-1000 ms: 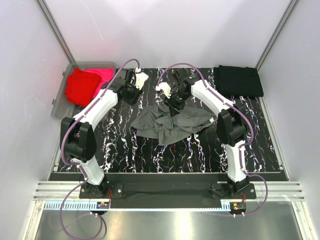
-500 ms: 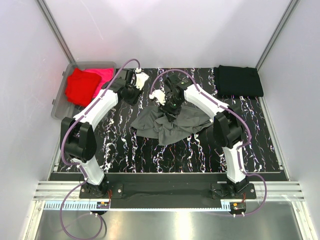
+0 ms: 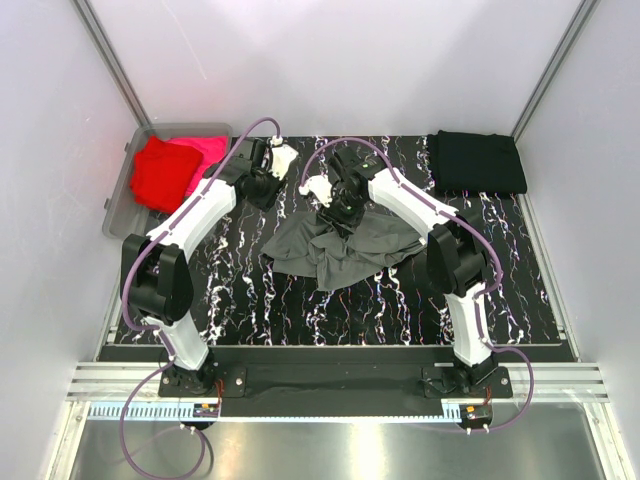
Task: Fold and stack the t-shirts
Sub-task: Flatten the tshirt out
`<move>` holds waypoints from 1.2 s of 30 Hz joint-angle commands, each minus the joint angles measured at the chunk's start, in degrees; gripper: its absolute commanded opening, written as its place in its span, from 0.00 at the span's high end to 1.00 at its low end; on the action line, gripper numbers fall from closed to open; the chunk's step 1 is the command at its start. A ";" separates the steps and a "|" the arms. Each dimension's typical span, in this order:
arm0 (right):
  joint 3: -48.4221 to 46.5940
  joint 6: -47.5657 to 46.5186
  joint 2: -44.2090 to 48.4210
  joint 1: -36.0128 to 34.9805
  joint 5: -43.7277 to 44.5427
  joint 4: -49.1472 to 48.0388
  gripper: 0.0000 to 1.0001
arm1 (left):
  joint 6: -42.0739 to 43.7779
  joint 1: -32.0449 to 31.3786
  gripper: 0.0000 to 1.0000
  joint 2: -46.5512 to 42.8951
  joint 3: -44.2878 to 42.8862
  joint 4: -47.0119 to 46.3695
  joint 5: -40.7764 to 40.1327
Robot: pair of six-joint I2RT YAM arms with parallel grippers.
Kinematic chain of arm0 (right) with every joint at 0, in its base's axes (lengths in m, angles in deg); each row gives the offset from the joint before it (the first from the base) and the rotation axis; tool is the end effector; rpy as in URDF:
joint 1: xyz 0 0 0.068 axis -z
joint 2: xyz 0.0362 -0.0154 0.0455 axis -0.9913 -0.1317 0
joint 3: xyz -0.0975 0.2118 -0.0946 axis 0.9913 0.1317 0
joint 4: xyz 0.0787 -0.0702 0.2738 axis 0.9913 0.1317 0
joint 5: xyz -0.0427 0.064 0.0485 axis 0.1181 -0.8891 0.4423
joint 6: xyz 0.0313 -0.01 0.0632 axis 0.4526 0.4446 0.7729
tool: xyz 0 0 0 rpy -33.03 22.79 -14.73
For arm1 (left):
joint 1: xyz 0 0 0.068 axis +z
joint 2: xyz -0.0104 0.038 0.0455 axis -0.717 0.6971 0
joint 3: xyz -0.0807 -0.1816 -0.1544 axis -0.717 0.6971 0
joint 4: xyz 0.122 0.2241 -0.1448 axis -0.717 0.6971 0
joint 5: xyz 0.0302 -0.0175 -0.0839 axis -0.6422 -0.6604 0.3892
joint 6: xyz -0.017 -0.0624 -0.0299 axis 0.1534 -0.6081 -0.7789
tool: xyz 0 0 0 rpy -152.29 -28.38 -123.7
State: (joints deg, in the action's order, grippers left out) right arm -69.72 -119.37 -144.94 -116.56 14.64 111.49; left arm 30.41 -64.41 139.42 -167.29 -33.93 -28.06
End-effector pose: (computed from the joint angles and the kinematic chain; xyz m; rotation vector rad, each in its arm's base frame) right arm 0.3857 0.2807 0.1886 -1.6760 2.2068 0.3709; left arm 0.4055 -0.1409 0.2358 0.8332 2.3158 -0.0837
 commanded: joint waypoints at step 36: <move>5.28 -29.14 7.67 2.75 -4.82 7.08 0.58 | -1.38 0.24 0.59 -1.79 -1.21 -2.04 0.98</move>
State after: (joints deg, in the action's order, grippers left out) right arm -62.55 -141.69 -137.39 -114.24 11.87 116.34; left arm 29.34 -64.41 139.44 -167.77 -33.93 -26.75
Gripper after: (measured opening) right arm 0.415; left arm 0.413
